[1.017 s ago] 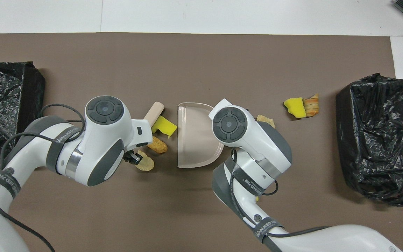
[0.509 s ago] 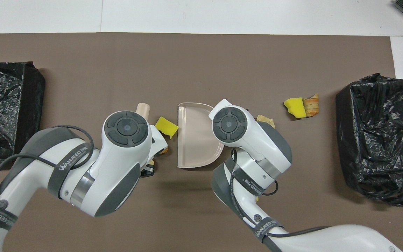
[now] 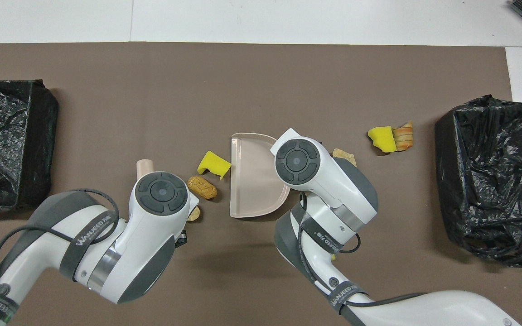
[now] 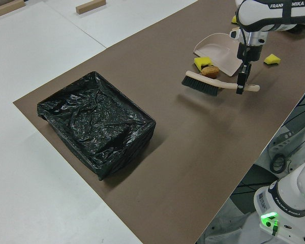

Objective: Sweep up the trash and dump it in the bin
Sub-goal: 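Sweep the sponge and crumbs into the dustpan with the left gripper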

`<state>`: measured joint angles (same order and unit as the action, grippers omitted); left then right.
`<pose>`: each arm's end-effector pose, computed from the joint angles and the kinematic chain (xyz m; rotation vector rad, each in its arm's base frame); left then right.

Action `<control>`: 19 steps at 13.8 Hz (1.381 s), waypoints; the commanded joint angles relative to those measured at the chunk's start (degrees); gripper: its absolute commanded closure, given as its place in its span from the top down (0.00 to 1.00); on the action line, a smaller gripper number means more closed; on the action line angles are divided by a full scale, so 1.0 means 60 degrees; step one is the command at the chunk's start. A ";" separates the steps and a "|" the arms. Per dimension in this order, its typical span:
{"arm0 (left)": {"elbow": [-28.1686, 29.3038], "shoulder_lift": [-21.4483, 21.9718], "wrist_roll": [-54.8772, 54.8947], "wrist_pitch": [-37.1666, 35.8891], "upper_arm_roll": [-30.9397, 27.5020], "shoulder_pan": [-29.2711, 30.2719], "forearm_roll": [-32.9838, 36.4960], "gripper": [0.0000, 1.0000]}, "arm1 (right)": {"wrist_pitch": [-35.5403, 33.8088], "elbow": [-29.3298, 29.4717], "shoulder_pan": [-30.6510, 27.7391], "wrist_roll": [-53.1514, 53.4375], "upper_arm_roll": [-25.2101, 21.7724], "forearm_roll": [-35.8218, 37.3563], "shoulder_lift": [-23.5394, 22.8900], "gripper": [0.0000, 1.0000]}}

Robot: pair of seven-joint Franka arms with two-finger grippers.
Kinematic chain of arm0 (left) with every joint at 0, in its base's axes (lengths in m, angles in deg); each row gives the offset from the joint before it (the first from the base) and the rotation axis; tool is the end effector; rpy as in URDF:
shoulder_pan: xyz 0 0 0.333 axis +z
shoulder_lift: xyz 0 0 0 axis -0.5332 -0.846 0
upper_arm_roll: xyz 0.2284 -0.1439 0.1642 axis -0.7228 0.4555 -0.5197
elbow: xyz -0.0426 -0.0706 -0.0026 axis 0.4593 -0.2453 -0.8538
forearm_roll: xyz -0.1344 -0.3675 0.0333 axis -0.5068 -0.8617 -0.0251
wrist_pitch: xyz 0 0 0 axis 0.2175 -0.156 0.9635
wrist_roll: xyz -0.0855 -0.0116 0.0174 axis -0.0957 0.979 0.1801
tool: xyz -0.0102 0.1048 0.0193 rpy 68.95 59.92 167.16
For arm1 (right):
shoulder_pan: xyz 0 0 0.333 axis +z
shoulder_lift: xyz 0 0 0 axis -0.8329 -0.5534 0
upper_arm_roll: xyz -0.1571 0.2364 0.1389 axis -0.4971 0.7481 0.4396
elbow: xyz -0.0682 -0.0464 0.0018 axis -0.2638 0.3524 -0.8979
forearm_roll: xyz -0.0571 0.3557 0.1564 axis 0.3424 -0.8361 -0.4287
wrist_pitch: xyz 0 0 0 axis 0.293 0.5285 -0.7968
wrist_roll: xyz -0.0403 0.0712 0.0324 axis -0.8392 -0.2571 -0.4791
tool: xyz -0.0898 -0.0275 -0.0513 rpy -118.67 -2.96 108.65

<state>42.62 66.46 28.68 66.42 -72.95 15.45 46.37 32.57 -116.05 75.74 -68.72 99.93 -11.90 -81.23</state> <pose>0.3804 -0.2361 0.3770 -2.8476 -0.3381 0.3945 0.5427 0.2874 0.3567 2.0506 2.0039 -0.2471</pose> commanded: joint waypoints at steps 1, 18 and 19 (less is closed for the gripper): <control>0.0375 -0.0150 -0.0137 0.0912 0.0020 0.0114 -0.0615 0.00 | -0.0082 -0.0235 0.0043 0.0075 0.0043 -0.0189 0.0115 0.00; -0.0605 -0.1529 0.3160 0.3653 0.0108 -0.1803 -0.1437 0.00 | -0.0199 -0.0454 -0.0088 0.0075 0.0029 -0.0189 0.0203 0.00; -0.0838 -0.1558 0.2681 0.3580 0.0108 -0.2037 -0.1669 0.00 | -0.0359 -0.0454 -0.0132 0.0060 0.0029 -0.0189 0.0218 0.00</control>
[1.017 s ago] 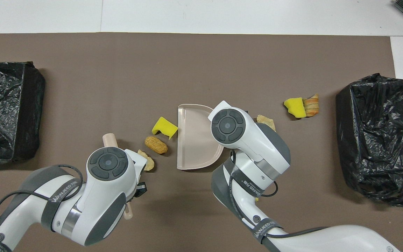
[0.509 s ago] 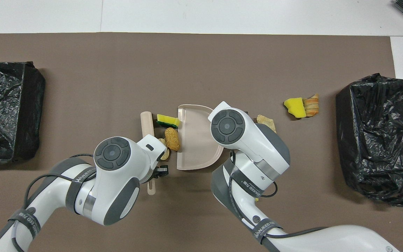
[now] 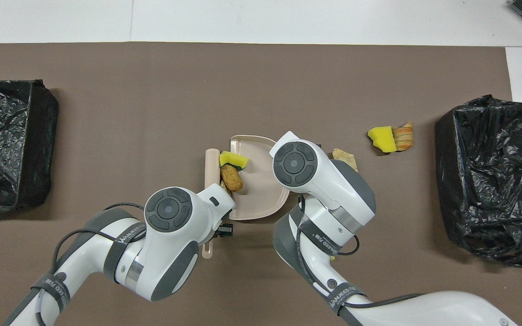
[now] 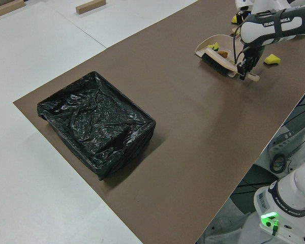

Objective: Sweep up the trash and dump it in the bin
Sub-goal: 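Sweep the sponge and crumbs into the dustpan with the left gripper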

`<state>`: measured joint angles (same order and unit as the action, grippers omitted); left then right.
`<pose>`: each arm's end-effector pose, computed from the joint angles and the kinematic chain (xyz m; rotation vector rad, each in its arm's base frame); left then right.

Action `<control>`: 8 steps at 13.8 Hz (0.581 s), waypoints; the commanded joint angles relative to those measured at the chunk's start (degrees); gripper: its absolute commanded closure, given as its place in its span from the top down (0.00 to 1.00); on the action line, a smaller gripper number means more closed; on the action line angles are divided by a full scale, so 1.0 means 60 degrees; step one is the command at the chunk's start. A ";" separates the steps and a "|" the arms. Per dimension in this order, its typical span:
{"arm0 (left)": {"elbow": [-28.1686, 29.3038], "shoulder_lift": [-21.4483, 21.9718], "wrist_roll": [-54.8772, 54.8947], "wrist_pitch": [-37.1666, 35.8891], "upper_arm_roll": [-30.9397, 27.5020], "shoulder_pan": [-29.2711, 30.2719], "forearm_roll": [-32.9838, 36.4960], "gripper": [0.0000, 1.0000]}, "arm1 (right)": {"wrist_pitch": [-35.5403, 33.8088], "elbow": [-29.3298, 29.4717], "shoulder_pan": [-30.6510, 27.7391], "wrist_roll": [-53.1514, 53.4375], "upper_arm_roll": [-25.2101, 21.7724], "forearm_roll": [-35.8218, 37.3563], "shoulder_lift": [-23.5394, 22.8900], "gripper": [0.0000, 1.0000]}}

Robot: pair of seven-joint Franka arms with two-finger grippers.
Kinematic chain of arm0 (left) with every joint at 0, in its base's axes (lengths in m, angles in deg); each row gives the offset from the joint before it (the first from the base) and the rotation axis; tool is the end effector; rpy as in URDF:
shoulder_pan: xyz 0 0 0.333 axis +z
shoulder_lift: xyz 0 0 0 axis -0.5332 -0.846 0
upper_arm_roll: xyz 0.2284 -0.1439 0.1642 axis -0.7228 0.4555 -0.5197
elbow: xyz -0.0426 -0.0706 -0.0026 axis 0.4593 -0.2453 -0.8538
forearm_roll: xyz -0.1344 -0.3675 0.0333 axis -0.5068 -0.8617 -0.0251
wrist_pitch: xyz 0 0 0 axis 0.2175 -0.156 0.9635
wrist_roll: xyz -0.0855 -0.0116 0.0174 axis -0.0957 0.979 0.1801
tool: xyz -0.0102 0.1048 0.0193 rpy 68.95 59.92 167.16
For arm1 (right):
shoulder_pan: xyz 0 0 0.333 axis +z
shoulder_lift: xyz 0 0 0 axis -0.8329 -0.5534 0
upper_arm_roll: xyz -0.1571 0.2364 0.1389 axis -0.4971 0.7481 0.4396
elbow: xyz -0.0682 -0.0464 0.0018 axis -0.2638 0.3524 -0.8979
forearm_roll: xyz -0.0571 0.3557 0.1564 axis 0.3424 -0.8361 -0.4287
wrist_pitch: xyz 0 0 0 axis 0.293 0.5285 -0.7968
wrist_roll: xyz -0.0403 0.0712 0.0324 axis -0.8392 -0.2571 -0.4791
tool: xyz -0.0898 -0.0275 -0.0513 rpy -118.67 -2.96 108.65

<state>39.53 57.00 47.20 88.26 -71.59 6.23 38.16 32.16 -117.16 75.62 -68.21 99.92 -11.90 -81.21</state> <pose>0.3779 -0.3506 0.3463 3.0651 -0.2936 -0.2271 0.5383 0.2834 0.3480 2.0594 1.9961 -0.2827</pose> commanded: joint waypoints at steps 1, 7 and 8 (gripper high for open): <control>-0.0557 -0.0054 -0.0918 -0.0076 -0.0119 -0.0647 -0.0361 0.00 | -0.0322 -0.0269 -0.0156 -0.0025 0.0045 -0.0173 0.0215 0.00; -0.1803 0.0559 -0.1391 -0.3014 -0.0192 -0.0196 -0.0275 0.00 | -0.0146 -0.0269 -0.0303 -0.0421 0.0045 -0.0100 0.0215 0.00; -0.1804 0.0749 -0.1391 -0.3412 -0.0192 -0.0180 -0.0259 0.00 | -0.0132 -0.0240 -0.0361 -0.0537 0.0045 -0.0100 0.0215 0.00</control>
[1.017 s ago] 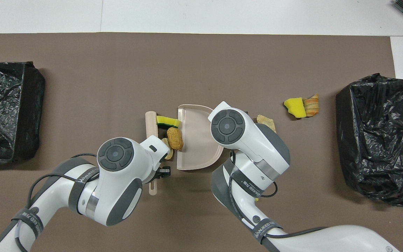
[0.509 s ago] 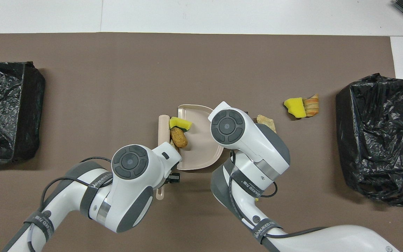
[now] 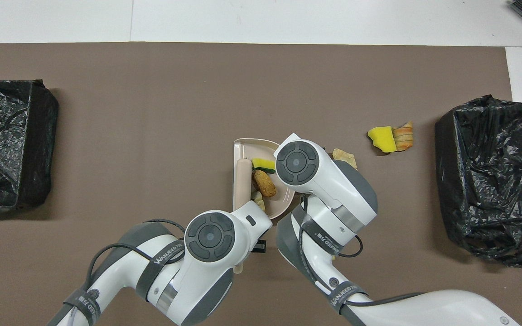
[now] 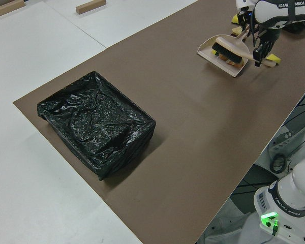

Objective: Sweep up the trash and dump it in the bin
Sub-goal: 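Sweep the sponge and crumbs into the dustpan with the left gripper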

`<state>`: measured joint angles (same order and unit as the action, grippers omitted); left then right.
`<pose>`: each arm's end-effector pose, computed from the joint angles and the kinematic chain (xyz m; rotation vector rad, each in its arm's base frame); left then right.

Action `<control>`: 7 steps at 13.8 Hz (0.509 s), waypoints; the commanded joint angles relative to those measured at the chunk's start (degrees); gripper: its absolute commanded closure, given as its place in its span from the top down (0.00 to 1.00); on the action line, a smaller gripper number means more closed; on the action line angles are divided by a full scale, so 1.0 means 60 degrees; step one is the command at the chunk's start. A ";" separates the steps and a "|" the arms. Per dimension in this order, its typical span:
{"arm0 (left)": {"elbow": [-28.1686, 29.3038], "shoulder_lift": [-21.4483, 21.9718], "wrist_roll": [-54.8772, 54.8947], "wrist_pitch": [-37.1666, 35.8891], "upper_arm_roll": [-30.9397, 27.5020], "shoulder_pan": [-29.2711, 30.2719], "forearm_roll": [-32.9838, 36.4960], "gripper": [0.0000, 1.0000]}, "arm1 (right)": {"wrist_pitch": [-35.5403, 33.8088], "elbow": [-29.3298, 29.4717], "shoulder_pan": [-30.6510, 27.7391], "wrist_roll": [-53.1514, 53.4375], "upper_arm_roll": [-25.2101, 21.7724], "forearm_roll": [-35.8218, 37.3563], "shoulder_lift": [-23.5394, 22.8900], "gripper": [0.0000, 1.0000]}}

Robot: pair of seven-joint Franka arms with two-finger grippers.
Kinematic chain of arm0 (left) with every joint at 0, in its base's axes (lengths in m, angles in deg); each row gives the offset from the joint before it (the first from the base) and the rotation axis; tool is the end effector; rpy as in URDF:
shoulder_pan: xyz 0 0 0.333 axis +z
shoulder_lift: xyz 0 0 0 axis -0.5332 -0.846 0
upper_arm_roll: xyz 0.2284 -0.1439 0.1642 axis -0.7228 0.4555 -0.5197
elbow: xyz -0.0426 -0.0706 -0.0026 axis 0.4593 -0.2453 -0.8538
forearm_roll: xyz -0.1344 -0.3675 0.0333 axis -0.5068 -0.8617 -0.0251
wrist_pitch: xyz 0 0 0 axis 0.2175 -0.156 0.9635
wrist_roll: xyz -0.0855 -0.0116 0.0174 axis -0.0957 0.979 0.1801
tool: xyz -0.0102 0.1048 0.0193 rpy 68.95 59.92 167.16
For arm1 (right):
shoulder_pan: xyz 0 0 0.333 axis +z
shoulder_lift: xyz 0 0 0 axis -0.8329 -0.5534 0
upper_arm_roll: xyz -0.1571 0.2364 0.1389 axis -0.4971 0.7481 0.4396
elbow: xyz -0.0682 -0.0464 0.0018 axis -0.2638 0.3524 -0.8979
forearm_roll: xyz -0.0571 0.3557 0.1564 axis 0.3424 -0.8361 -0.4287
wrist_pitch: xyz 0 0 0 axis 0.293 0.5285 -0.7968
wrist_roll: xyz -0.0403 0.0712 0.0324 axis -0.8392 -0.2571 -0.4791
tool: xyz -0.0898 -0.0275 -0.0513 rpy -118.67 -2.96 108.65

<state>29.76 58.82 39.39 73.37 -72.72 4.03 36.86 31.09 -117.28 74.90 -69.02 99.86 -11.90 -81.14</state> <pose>0.3767 -0.3720 0.4179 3.0907 -0.1441 -0.3342 0.5401 0.2741 0.3466 2.0612 1.9944 -0.3164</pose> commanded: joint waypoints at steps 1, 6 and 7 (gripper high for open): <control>-0.0119 0.0562 -0.0091 -0.1282 -0.0004 0.0187 -0.0027 0.00 | 0.0076 -0.0205 -0.0328 -0.0504 0.0054 -0.0100 0.0203 0.00; -0.0177 0.1295 -0.0105 -0.2675 -0.0019 0.0377 -0.0027 0.00 | 0.0836 -0.0029 -0.0607 -0.0740 0.0054 -0.0318 0.0232 0.00; -0.0105 0.1354 -0.0105 -0.2793 -0.0004 0.0363 -0.0027 0.00 | 0.0997 0.0015 -0.0622 -0.0797 0.0054 -0.0609 0.0232 0.00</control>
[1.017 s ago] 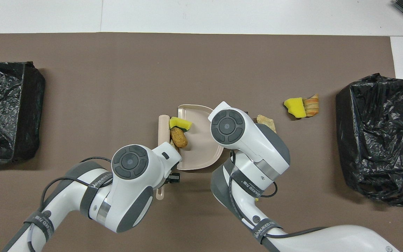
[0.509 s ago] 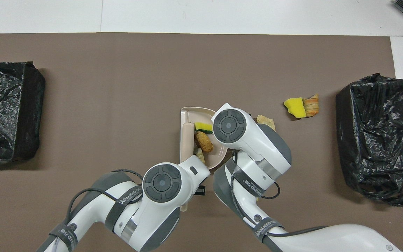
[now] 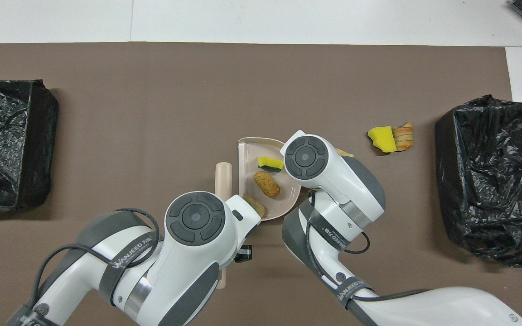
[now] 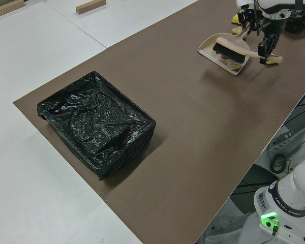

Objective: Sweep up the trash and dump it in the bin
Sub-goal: 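Sweep the sponge and crumbs into the dustpan with the left gripper, then lift the dustpan with the right gripper and carry it over the bin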

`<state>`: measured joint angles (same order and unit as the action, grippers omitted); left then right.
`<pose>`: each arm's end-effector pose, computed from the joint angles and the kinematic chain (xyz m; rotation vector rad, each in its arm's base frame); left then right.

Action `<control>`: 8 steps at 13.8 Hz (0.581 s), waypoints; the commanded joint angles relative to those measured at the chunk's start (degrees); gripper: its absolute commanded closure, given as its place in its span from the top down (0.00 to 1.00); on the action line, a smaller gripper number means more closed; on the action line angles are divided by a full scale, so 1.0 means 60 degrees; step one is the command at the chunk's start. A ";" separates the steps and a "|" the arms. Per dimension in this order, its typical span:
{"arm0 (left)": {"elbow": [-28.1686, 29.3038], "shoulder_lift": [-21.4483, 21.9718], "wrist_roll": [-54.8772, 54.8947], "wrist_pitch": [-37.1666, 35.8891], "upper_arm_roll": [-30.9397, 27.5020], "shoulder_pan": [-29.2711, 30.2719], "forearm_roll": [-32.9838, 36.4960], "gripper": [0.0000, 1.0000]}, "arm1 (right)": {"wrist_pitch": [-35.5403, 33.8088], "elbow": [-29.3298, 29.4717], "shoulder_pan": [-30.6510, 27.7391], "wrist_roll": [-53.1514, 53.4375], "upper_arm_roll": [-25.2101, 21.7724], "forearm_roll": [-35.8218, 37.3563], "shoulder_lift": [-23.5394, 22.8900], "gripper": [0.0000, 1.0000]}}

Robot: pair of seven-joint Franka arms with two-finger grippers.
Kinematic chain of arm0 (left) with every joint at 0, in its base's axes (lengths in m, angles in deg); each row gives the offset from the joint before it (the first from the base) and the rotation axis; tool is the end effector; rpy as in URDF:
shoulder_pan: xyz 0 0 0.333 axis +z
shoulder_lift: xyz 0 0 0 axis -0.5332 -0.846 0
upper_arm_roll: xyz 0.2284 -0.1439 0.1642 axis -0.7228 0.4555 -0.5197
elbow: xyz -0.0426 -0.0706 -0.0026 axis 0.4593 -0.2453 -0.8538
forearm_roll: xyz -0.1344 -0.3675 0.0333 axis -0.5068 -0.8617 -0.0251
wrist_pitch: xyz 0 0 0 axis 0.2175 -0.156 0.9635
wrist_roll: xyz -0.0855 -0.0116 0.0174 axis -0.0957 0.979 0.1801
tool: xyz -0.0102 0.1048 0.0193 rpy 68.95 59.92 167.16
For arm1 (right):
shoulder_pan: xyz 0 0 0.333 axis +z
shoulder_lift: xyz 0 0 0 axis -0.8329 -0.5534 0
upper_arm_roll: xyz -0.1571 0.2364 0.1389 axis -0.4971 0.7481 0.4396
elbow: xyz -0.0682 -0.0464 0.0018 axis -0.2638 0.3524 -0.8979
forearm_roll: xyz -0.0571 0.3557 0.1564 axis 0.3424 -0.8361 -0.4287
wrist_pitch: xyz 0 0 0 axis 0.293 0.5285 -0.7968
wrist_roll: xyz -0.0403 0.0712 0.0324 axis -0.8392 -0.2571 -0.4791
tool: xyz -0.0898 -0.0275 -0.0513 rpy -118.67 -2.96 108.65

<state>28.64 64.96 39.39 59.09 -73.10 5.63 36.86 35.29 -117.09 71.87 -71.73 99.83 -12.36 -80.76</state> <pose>0.3562 -0.3397 0.4637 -3.0482 0.1277 0.4674 0.5603 0.2520 0.3568 2.0741 2.0029 -0.2158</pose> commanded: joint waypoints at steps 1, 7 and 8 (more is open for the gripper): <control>0.0142 0.0404 -0.0104 -0.0414 0.0074 0.0096 -0.0027 0.00 | 0.0314 0.0143 -0.0233 -0.0391 0.0059 -0.0724 0.0170 0.00; 0.0421 0.0581 -0.0075 -0.0341 0.0089 0.0096 -0.0027 0.00 | -0.0181 0.0978 -0.0907 -0.1884 0.0045 -0.1268 0.0170 0.00; 0.0421 0.0581 -0.0075 -0.0283 0.0089 0.0096 -0.0027 0.00 | -0.0401 0.1168 -0.0995 -0.2045 0.0045 -0.1268 0.0170 0.00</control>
<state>29.64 66.37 39.38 57.27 -72.88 5.65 36.86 35.57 -112.14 67.10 -80.72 99.75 -18.33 -80.25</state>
